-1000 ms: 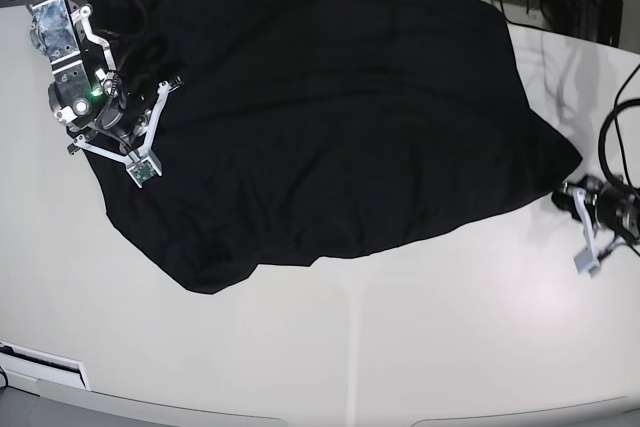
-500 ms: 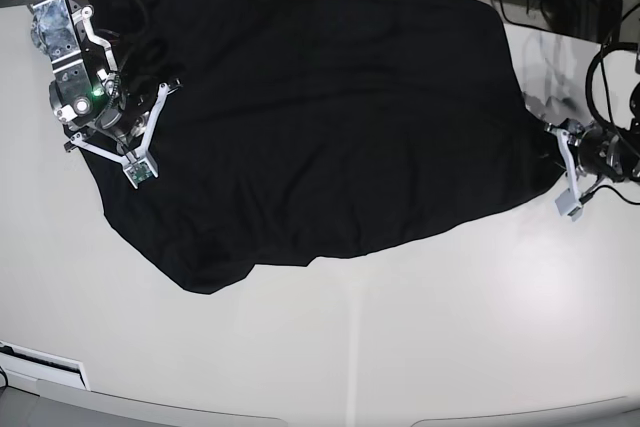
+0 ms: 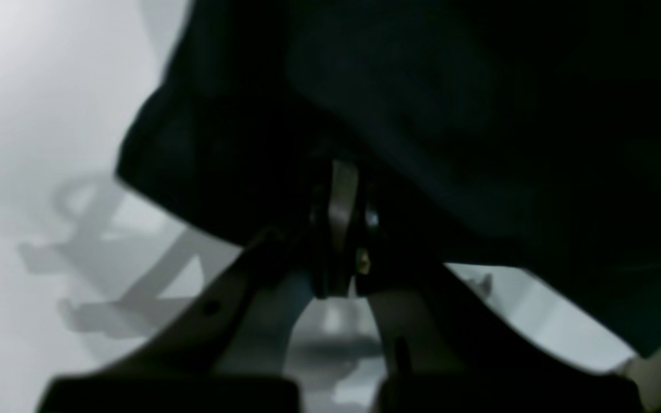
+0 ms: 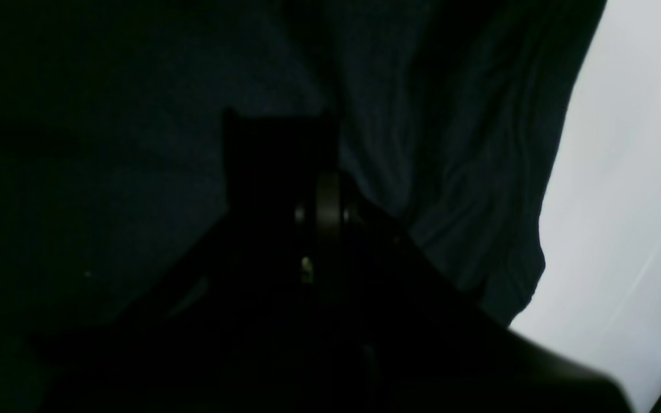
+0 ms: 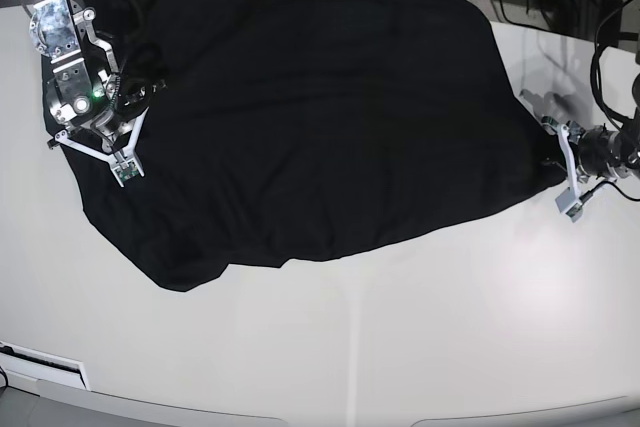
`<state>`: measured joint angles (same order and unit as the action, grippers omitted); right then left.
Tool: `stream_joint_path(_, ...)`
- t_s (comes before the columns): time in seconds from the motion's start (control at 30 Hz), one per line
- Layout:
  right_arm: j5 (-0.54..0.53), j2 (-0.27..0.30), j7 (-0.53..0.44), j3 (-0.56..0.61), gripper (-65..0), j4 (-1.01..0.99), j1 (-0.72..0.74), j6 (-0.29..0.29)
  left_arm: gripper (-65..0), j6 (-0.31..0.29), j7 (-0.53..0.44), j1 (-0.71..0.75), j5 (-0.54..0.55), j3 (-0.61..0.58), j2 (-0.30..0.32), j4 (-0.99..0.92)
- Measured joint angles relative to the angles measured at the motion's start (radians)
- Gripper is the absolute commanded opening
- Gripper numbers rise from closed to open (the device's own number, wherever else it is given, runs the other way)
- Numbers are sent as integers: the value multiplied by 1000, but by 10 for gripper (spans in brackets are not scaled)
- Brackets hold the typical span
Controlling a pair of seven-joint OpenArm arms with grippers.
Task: Layout the t-shirt on the table in an organized manner, then fold the t-shirt properly
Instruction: 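Pull the shirt edge with the right gripper away from the left gripper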
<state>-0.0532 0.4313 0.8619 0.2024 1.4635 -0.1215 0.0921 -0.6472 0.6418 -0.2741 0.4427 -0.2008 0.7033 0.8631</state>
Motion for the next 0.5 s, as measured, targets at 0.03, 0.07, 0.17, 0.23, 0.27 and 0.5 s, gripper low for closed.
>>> stream_joint_path(0.03, 0, -1, 0, -11, -650, -1, 0, -1, -650, 11, -7, -3, -23, 0, 0, 0)
stream_joint_path(0.07, 0, -2, 4, -25, -650, -1, -1, -4, -650, 27, -12, -12, -49, -1, 0, 0)
stream_joint_path(0.17, -7, -2, 13, -65, -650, -5, -3, -4, -650, 93, -49, -42, -125, -4, -3, -4)
stream_joint_path(0.23, -7, -2, 22, -91, -650, -7, -9, -3, -650, 139, -71, -63, -153, -8, -7, -12)
stream_joint_path(0.27, -6, -1, 23, -101, -650, -8, -10, -4, -650, 140, -74, -73, -161, -8, -8, -15)
stream_joint_path(0.5, -27, 1, 18, -119, -650, -9, -8, 60, -650, 114, 24, -211, -34, -12, -16, -26)
